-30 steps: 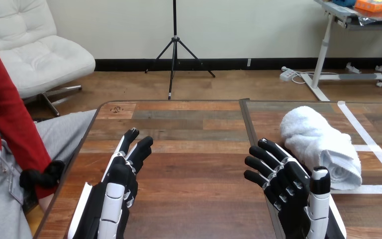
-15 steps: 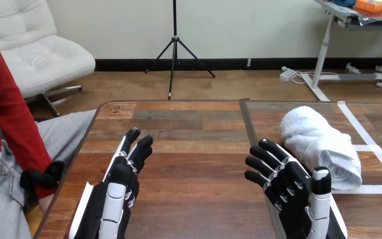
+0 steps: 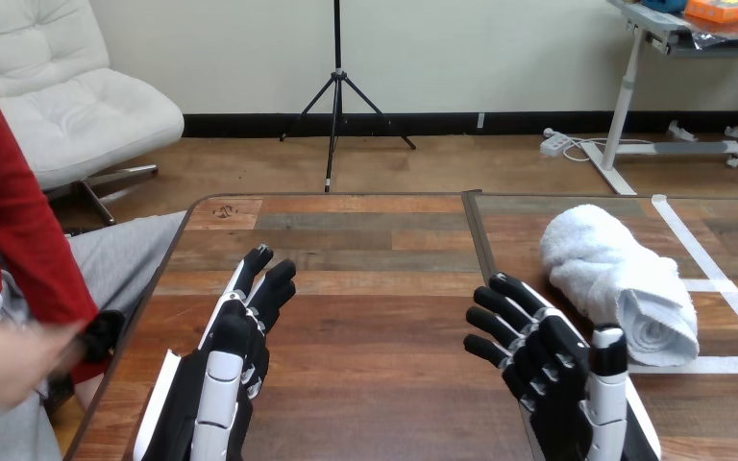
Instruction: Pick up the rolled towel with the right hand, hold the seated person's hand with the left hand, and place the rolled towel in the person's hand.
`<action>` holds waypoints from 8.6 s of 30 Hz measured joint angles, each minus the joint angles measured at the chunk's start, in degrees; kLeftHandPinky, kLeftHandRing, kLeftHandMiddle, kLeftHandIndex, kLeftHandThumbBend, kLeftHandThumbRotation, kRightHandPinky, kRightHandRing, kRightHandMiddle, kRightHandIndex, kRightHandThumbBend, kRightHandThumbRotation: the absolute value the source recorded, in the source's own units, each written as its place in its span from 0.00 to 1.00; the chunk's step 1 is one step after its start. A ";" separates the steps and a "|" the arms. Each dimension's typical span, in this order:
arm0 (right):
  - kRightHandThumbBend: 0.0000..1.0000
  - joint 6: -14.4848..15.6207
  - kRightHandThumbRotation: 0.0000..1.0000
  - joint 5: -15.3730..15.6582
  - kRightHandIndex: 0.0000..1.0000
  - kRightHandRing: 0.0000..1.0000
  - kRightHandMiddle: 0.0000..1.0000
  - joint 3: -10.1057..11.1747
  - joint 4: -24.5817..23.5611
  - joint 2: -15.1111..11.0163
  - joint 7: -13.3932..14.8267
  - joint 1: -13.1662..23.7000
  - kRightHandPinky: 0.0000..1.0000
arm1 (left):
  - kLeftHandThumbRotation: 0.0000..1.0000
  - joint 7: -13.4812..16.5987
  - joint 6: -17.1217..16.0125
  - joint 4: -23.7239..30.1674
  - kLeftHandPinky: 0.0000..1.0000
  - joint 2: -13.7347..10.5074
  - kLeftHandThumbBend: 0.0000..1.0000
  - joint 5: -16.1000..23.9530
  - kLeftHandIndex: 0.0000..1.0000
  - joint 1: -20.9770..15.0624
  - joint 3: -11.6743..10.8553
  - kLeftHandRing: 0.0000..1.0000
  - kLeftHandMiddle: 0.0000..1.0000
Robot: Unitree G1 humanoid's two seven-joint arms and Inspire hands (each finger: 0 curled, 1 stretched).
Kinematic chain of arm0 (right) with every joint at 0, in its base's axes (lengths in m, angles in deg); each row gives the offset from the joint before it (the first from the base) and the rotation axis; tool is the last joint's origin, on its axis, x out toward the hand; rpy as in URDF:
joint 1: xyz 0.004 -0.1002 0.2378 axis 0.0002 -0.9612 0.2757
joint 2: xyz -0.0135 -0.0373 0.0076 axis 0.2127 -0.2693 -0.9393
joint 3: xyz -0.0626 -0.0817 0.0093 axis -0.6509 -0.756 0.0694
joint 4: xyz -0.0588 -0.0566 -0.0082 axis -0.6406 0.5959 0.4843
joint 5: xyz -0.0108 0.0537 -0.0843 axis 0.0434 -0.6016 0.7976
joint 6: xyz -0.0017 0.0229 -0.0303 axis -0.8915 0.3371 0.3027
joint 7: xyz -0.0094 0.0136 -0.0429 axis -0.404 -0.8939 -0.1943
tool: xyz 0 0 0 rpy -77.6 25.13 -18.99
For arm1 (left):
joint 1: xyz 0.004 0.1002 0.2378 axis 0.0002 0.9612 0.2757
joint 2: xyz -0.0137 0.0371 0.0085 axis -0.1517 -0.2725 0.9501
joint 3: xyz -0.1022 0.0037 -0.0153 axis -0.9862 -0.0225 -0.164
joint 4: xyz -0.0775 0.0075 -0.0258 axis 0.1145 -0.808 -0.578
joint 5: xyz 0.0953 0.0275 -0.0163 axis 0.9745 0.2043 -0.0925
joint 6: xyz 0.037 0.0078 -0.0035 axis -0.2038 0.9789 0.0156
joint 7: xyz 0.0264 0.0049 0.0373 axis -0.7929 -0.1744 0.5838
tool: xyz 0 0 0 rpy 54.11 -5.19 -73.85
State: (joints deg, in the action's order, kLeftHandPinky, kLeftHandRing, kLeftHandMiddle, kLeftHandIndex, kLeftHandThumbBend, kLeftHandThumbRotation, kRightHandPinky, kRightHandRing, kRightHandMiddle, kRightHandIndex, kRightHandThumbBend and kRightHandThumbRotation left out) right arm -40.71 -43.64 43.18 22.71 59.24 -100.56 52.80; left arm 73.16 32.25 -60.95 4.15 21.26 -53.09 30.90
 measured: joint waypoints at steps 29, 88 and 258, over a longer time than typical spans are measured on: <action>1.00 4.91 0.93 4.61 0.91 0.93 0.92 5.89 6.82 -5.36 -0.39 19.16 0.93 | 1.00 -0.84 0.17 -0.05 0.92 0.03 0.68 -0.59 0.92 -0.25 0.12 0.91 0.91; 1.00 -5.60 0.95 29.42 0.96 0.94 0.96 9.82 57.09 -20.62 12.35 56.52 0.89 | 1.00 -0.72 0.27 -0.09 0.97 0.09 0.68 -0.48 0.90 -0.32 0.15 0.90 0.90; 1.00 26.99 0.47 56.85 0.72 0.61 0.69 -18.50 80.61 -19.36 22.00 73.27 0.43 | 0.92 -3.38 2.10 0.04 0.88 0.57 0.62 -3.32 0.70 -2.35 -0.54 0.90 0.86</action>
State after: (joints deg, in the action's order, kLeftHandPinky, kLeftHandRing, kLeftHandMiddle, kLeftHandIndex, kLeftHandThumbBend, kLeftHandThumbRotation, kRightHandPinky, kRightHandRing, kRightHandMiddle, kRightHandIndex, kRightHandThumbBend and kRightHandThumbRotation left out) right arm -13.72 13.21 24.68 103.33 39.88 -78.56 126.07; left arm 69.78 34.35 -60.91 4.72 17.93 -55.44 30.36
